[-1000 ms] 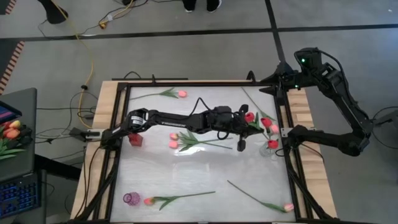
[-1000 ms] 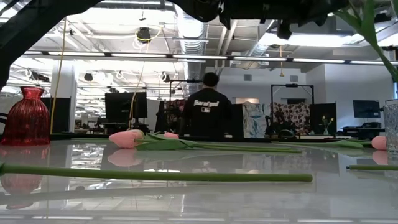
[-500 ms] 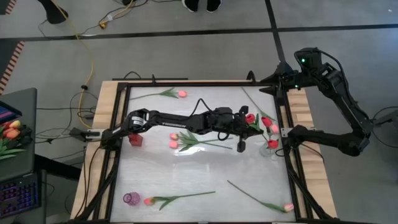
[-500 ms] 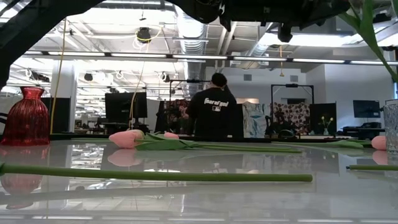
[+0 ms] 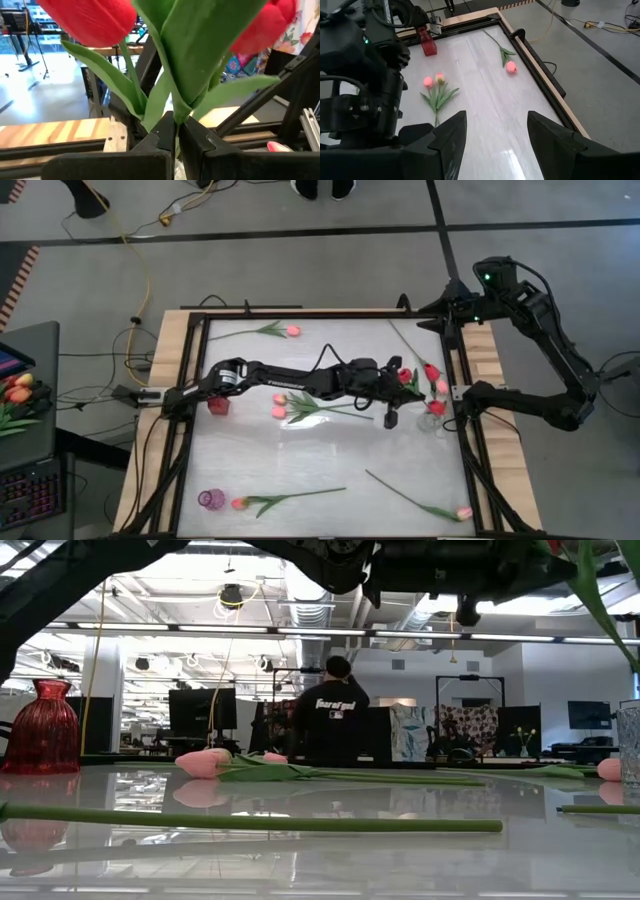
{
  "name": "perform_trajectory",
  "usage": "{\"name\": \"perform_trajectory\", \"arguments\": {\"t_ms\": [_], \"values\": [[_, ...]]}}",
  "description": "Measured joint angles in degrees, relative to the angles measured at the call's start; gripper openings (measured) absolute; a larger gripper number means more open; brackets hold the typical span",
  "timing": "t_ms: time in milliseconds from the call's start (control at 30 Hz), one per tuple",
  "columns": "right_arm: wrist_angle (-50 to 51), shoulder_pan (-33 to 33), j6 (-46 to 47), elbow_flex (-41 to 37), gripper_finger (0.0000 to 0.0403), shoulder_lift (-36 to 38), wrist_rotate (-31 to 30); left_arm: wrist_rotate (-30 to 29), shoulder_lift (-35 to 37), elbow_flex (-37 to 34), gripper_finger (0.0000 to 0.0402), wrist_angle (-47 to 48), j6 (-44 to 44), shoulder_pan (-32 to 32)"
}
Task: Sort flowers into vase by color
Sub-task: Put the red flower into the transparent flower vase
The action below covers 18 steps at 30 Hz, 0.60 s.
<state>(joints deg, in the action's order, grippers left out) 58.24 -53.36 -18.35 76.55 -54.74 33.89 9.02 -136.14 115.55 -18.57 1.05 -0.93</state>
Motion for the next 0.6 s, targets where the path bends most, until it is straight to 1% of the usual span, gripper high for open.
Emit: {"name": "perform_trajectory", "arguments": {"t_ms": [100, 167, 200, 267, 367, 433, 600], "values": [[0.0, 0.0, -0.1, 0.0, 0.0234, 0.0, 0.0, -0.2, 0.0, 3.0, 0.0, 3.8, 0.3, 0.2], [0.0, 0.0, -0.2, 0.0, 0.0234, 0.0, -0.1, -0.6, -1.4, 5.7, 0.0, 4.6, 1.7, 0.4], [0.0, 0.0, -0.2, 0.0, 0.0234, 0.0, -0.1, -0.3, -1.7, 6.8, 0.0, 6.5, 1.9, 0.5], [0.0, 0.0, -0.2, 0.0, 0.0234, 0.0, -0.1, 0.4, -4.4, 10.0, 0.0, 8.6, 2.0, 0.8], [0.1, 0.0, -0.1, 0.0, 0.0234, 0.1, -0.3, 0.3, -8.2, 15.9, 0.0, 16.1, 2.9, 1.0], [0.3, 0.1, -0.1, 0.0, 0.0234, 0.1, -0.4, 0.1, -9.9, 19.6, 0.0, 19.1, 3.2, 1.0], [0.9, 0.1, -0.2, 0.0, 0.0234, 0.1, -0.7, -0.5, -9.3, 18.7, 0.0, 19.6, 3.1, 0.9]]}}
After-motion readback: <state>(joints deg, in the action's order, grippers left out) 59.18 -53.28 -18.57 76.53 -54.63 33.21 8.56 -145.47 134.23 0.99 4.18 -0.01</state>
